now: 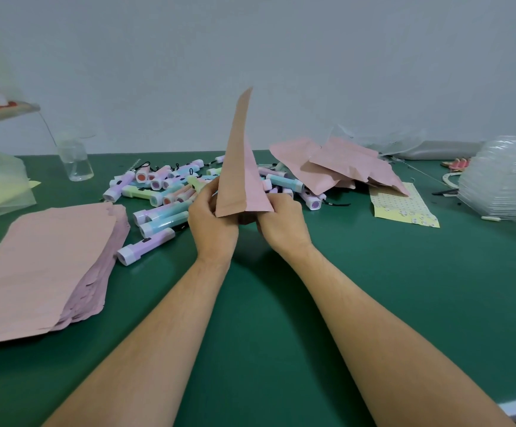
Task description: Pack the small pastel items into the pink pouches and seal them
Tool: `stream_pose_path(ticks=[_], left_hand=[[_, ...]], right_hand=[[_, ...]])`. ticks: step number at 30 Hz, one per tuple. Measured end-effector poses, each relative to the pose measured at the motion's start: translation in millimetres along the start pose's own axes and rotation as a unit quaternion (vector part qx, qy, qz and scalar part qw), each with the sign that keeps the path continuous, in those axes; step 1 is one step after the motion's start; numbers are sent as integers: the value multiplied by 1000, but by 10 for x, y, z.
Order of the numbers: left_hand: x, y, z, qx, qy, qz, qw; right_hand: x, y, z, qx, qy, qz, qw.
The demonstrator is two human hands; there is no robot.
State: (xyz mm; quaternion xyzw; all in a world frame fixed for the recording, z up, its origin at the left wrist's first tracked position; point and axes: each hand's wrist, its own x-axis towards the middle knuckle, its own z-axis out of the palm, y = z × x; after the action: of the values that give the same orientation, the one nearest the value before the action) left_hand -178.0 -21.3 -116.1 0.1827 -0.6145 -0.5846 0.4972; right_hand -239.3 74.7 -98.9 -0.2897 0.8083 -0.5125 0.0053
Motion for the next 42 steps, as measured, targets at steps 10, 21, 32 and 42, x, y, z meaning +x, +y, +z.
stream_pose_path(ticks=[10, 21, 32, 42], left_hand=[[-132, 42, 62, 45, -52, 70, 995], [-167, 138, 56, 100, -54, 81, 990], [-96, 274, -55, -212, -287, -174, 918], [47, 193, -216, -278, -250, -250, 893]], right_hand=[[-33, -31, -48, -225, 170, -81, 956], [34, -1, -200, -280, 201, -105, 933], [76, 163, -276, -286, 181, -139, 931], [-5, 86, -243, -246, 70, -292, 922]])
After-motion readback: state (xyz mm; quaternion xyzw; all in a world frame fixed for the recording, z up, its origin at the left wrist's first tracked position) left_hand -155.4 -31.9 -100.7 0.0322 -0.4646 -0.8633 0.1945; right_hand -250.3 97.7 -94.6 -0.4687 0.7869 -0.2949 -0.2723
